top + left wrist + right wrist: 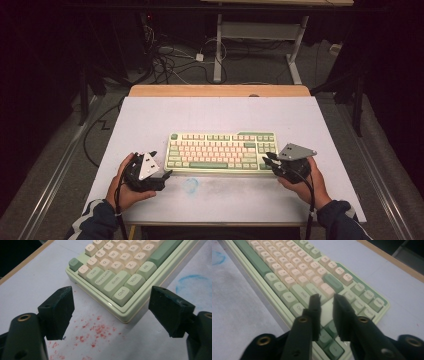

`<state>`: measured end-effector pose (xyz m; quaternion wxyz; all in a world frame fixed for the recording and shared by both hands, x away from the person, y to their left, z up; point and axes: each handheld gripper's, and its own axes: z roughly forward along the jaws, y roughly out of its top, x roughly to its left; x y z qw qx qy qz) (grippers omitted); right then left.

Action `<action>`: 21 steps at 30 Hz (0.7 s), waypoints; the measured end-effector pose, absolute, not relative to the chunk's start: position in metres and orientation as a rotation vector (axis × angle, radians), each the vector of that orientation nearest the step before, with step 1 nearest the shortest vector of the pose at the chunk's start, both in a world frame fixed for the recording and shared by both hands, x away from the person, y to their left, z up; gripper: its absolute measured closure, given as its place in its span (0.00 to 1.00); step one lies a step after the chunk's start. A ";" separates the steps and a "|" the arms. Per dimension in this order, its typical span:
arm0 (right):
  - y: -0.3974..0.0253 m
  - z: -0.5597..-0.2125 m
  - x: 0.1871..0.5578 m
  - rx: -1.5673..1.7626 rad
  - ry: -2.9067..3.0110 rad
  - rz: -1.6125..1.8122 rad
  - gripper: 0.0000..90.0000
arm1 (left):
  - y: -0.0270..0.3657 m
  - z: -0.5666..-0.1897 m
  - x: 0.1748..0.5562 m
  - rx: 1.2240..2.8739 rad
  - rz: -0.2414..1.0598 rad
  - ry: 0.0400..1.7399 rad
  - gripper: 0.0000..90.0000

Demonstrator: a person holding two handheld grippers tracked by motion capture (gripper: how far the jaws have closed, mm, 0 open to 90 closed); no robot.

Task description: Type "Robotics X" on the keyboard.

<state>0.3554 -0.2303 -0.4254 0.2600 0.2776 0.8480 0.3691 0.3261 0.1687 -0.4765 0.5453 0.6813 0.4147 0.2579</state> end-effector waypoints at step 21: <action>-0.187 -0.439 0.385 0.691 2.437 0.950 1.00 | 0.166 -0.481 0.325 1.645 0.604 0.986 0.22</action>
